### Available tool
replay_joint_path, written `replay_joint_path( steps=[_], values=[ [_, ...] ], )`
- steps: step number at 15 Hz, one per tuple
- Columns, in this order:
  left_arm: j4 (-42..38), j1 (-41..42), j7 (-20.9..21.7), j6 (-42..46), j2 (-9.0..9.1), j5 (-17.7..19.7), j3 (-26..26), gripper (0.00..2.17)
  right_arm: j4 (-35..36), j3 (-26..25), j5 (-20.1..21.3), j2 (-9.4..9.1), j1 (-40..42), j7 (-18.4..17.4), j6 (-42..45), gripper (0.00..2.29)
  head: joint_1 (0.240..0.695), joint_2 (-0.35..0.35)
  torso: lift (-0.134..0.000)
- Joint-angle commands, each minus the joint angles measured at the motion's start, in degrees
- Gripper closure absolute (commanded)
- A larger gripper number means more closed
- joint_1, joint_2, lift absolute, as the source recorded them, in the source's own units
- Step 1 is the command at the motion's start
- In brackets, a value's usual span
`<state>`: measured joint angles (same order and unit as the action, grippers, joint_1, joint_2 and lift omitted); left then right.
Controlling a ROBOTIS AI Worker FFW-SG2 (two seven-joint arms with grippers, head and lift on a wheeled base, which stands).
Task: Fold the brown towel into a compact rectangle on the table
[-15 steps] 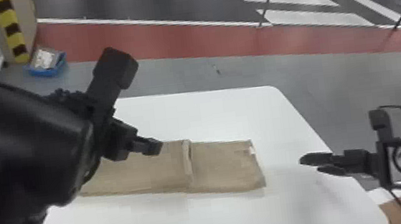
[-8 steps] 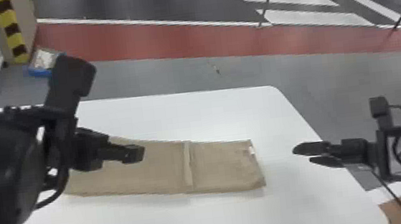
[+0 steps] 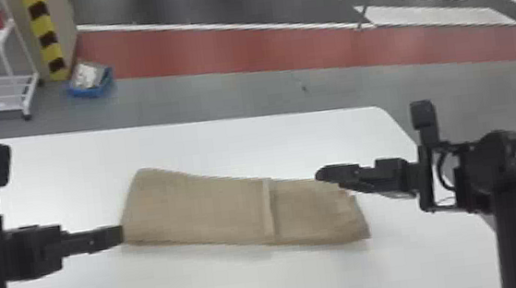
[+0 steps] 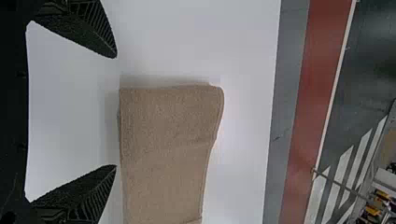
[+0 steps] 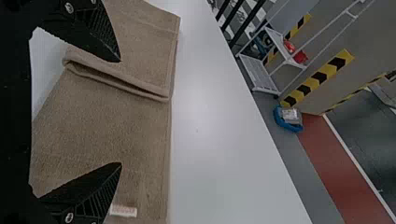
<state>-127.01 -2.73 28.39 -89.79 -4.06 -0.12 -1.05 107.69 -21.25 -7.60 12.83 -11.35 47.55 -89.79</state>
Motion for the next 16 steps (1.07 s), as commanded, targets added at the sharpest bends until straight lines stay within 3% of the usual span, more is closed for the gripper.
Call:
replay_joint_path(
  steps=[1, 6, 9, 13, 16],
  values=[
    [-0.69, 1.24, 0.08, -0.24, -1.30, 1.18, -2.02, 0.04, 0.33, 4.37, 2.06, -3.96, -1.22, -1.32, -0.29, 0.12, 0.695, -0.151, -0.124],
    [-1.13, 3.70, 1.31, -0.24, -1.83, 2.05, -4.57, 0.04, -0.73, 10.70, 7.51, -6.15, -3.33, -3.61, -0.29, 0.28, 0.695, -0.036, -0.124],
    [-1.13, 4.14, 1.31, -0.24, -2.36, 2.41, -4.83, 0.04, -1.52, 11.67, 8.30, -6.07, -4.20, -4.31, -0.29, 0.29, 0.695, -0.018, -0.124],
    [-1.39, 4.23, 1.40, -0.24, -2.44, 2.41, -4.83, 0.06, -4.16, 13.51, 9.35, -6.07, -5.70, -6.07, -0.29, 0.50, 0.695, -0.009, -0.124],
    [-1.48, 4.23, 1.67, -0.24, -2.71, 2.41, -5.01, 0.06, -4.86, 13.51, 9.35, -5.45, -6.93, -7.30, -0.29, 0.50, 0.695, -0.009, -0.124]
  ],
)
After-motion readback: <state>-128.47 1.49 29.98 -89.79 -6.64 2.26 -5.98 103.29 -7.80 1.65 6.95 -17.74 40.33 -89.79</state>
